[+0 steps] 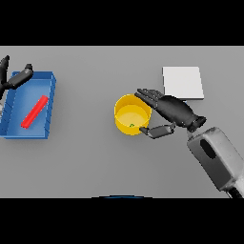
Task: Pick up the red beaker and tilt it to pour out 1 green nut into yellow bowl. Pick up the yellow bowl and place it on the metallic measuring scale.
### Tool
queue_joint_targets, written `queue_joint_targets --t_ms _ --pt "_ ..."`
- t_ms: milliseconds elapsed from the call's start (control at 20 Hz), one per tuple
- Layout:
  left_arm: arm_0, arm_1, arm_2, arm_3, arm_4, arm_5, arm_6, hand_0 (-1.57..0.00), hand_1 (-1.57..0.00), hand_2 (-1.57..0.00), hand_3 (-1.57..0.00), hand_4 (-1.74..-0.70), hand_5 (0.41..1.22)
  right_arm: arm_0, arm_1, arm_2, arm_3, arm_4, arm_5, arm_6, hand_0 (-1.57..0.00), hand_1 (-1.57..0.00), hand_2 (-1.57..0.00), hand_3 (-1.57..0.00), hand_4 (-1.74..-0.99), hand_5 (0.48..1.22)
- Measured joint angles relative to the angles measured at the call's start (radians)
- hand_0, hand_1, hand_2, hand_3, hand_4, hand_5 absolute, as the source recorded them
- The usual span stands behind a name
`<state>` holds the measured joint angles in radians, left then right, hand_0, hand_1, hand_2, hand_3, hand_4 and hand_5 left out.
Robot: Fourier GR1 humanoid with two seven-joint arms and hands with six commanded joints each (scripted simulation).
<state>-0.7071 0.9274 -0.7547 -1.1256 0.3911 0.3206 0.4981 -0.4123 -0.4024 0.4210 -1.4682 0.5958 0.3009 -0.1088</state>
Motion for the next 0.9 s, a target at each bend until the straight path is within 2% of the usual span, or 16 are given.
queue_joint_targets --t_ms 50,200,300,350,650,900 --pt "0.000 -0.005 0.002 0.001 0.002 0.002 -0.005 0.00 0.00 0.00 0.00 -0.75 0.716 -0.024 -0.008 0.017 0.008 0.013 0.014 -0.021 0.00 0.00 0.00 0.00 -1.231 0.625" --pt "0.003 -0.011 0.005 0.001 0.008 0.008 -0.007 0.00 0.00 0.00 0.00 -0.76 0.720 -0.079 -0.017 0.071 0.040 0.058 0.059 -0.023 0.00 0.00 0.00 0.00 -1.212 0.638" --pt "0.011 -0.006 0.011 -0.010 0.014 0.019 -0.012 0.00 0.00 0.00 0.00 -0.77 0.721 -0.099 -0.022 0.102 0.047 0.073 0.089 -0.048 0.00 0.00 0.00 0.00 -1.212 0.645" --pt "0.004 -0.009 0.017 -0.002 0.018 0.018 -0.019 0.00 0.00 0.00 0.00 -0.78 0.721 -0.124 -0.005 0.114 0.060 0.077 0.103 -0.032 0.00 0.00 0.00 0.00 -1.214 0.648" --pt "0.012 0.001 0.031 0.001 0.036 -0.002 -0.037 0.00 0.00 0.00 0.00 -0.80 0.727 -0.163 0.002 0.176 0.174 0.128 0.106 -0.096 0.00 0.00 0.00 0.00 -1.242 0.664" --pt "0.012 -0.003 0.027 -0.006 0.033 0.004 -0.032 0.00 0.00 0.00 0.00 -0.80 0.723 -0.195 0.014 0.206 0.235 0.146 0.124 -0.115 0.00 0.00 0.00 0.00 -1.273 0.687"
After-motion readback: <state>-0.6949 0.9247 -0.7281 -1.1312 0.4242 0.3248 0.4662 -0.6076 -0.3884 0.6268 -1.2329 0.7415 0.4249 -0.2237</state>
